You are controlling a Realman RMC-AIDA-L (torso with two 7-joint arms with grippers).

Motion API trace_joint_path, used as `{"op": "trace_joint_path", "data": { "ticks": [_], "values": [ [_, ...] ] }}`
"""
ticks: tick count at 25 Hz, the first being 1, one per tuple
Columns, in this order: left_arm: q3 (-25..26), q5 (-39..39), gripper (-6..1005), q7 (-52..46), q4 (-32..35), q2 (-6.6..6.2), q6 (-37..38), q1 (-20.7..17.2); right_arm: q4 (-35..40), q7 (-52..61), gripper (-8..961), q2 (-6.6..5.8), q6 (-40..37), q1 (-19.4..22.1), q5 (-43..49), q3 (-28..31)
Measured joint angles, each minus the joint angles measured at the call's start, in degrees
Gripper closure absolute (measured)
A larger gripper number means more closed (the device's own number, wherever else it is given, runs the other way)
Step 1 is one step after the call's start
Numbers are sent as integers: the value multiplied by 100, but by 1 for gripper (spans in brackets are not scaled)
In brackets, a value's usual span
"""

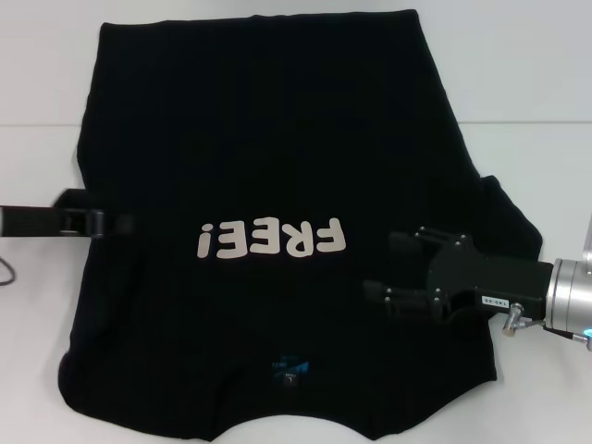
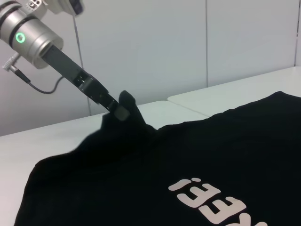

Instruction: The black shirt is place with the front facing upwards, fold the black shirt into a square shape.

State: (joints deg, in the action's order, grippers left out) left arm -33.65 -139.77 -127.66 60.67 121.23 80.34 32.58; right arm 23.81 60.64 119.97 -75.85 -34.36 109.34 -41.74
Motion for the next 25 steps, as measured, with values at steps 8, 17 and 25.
{"op": "trace_joint_path", "data": {
  "ticks": [8,17,25],
  "values": [
    [26,94,951,-312,-1211,-112,-377,360,-10,0,70,9,1,0,0,-9],
    [47,1318,655,-333,-2618,-590,-245,414,-17,-13,69,8,1,1,0,32],
    [682,1647,481,-324,-2708,-790,-371,-97,-6,5,71,6,38,27,-93,34]
  ]
}}
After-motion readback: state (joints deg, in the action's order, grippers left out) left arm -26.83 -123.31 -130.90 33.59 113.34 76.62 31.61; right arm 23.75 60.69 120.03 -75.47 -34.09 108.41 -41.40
